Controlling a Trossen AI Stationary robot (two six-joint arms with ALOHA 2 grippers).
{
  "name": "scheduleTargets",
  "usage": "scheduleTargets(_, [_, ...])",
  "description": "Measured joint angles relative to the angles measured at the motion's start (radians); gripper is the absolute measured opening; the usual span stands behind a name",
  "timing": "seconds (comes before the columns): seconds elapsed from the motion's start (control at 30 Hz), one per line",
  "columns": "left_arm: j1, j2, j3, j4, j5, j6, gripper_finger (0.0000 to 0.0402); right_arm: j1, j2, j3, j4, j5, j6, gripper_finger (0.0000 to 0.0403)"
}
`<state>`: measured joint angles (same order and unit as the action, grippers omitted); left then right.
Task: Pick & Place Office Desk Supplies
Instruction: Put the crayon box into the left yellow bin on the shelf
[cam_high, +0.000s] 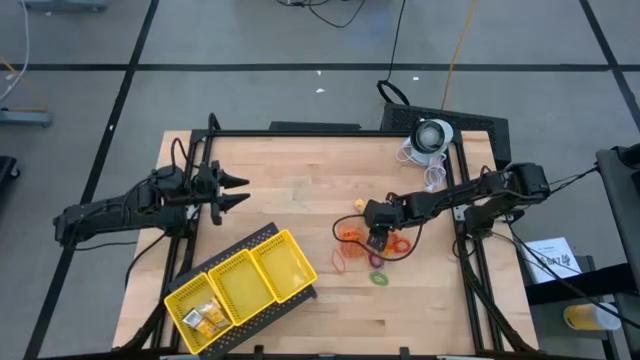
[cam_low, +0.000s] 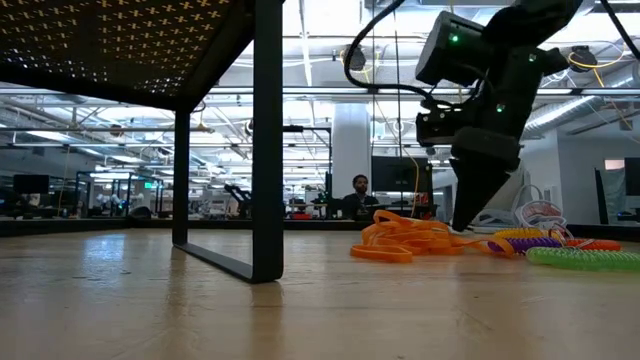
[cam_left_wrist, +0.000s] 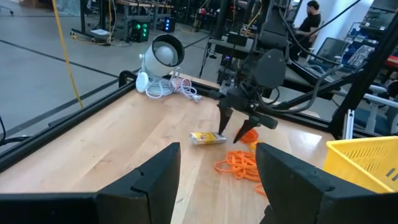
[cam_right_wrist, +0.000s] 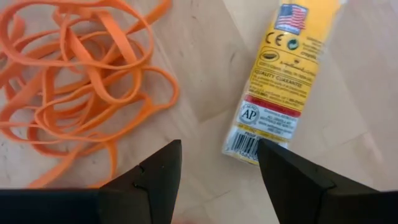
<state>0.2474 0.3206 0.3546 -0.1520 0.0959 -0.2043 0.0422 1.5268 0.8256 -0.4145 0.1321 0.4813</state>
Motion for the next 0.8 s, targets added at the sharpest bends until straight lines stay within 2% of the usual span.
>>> scheduleTargets(0.23, [0.000, 0.000, 0.000, 0.000, -0.007, -0.009, 0.0218, -0.043, -0.049, -0.001, -0.035, 0.003, -0.054, 0.0201])
scheduleTargets(0.4, [-0.001, 0.000, 0.000, -0.001, -0.034, -0.014, 0.0218, -0.063, -0.093, -0.002, -0.044, 0.103, -0.084, 0.0201])
scheduleTargets(0.53, [0.000, 0.000, 0.000, -0.001, -0.042, -0.015, 0.0218, -0.063, -0.095, -0.040, 0.045, 0.128, -0.143, 0.0205])
scheduleTargets(0.8, [0.000, 0.000, 0.000, -0.004, -0.044, -0.027, 0.0218, -0.063, -0.096, -0.134, 0.158, 0.126, -0.158, 0.0267])
